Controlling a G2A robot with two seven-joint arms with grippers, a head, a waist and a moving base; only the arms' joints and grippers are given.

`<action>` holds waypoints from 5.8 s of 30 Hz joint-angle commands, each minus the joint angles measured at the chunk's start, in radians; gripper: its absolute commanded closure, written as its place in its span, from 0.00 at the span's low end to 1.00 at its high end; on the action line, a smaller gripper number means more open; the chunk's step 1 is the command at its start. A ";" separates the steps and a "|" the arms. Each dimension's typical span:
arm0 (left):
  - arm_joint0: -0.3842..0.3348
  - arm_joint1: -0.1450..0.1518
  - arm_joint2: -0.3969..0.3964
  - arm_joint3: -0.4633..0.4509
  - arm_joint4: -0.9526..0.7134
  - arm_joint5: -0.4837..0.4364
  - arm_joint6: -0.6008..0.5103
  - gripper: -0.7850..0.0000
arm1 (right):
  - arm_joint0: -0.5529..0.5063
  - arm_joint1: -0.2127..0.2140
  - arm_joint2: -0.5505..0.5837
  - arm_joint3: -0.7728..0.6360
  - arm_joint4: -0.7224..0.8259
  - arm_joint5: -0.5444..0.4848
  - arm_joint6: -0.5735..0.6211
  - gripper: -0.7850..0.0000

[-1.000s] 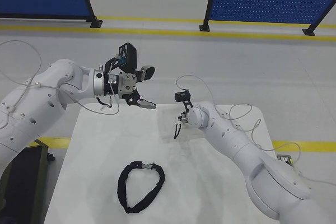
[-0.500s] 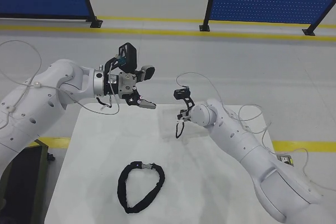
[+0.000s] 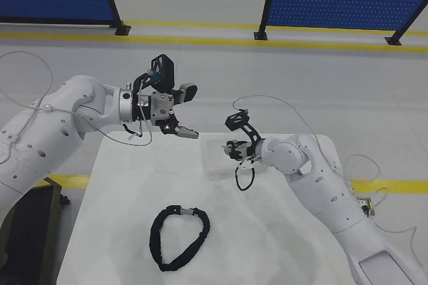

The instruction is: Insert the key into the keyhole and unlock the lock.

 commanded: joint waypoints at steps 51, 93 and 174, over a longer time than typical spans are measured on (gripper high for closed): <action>0.054 0.005 -0.010 0.001 -0.008 0.000 -0.078 0.00 | -0.454 0.122 0.522 -0.372 0.546 -0.510 0.043 1.00; 0.389 0.041 0.000 0.018 0.344 0.000 -0.051 0.00 | -0.454 0.122 0.522 -0.372 0.546 -0.510 0.043 1.00; 0.559 -0.118 -0.086 0.307 1.161 0.173 0.963 1.00 | -0.454 0.122 0.522 -0.372 0.546 -0.510 0.043 1.00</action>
